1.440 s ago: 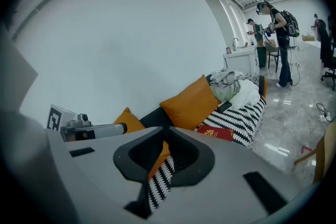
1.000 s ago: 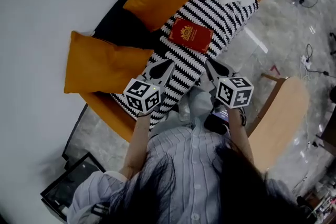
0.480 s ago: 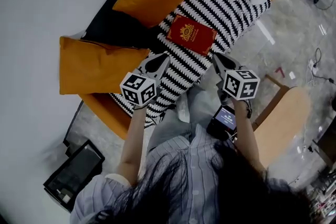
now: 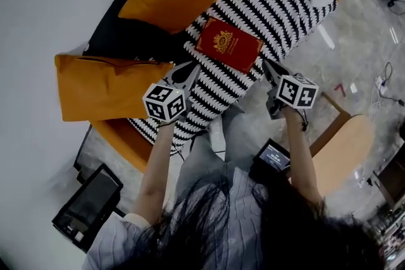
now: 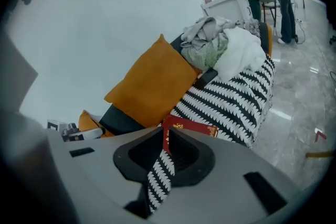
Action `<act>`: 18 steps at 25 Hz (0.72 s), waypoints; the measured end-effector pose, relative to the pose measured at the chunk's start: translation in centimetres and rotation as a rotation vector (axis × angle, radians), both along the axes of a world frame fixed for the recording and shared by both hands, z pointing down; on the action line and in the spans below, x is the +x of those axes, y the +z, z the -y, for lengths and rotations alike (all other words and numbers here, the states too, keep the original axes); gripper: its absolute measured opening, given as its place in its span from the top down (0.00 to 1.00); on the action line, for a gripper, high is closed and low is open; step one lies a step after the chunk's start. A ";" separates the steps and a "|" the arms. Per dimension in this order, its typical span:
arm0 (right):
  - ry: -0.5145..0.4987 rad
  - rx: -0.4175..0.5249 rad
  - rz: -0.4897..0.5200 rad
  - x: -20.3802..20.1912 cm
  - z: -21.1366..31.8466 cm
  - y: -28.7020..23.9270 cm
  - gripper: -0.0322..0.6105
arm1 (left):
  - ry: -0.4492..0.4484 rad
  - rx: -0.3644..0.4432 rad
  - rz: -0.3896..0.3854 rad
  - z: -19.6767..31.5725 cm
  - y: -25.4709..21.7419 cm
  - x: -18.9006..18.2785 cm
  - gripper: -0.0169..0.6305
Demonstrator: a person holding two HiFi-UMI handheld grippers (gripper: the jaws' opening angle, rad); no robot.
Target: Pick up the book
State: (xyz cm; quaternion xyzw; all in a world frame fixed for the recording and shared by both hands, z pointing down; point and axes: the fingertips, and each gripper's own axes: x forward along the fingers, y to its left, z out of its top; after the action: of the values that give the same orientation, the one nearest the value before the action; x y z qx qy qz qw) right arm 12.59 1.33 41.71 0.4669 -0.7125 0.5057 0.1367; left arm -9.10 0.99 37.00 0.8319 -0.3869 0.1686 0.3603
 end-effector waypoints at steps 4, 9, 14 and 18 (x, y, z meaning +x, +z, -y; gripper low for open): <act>-0.008 -0.017 -0.012 1.5 2.1 4.6 0.88 | 0.024 -0.058 0.027 1.2 4.9 0.2 0.91; -0.069 -0.039 -0.007 1.3 3.5 9.2 0.88 | 0.044 -0.149 0.062 1.5 10.7 -0.3 0.78; -0.059 -0.058 -0.007 2.3 5.0 13.2 0.88 | 0.015 -0.231 0.047 2.7 15.8 -0.8 0.75; -0.041 -0.065 0.007 2.5 6.4 16.4 0.78 | -0.004 -0.276 0.045 3.9 19.6 -1.9 0.72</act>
State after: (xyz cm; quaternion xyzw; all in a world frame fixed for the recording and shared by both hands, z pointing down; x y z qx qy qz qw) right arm 15.14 -5.11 58.08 0.4458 -0.7056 0.5273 0.1594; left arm -11.00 -2.95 56.59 0.7696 -0.3699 0.2381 0.4628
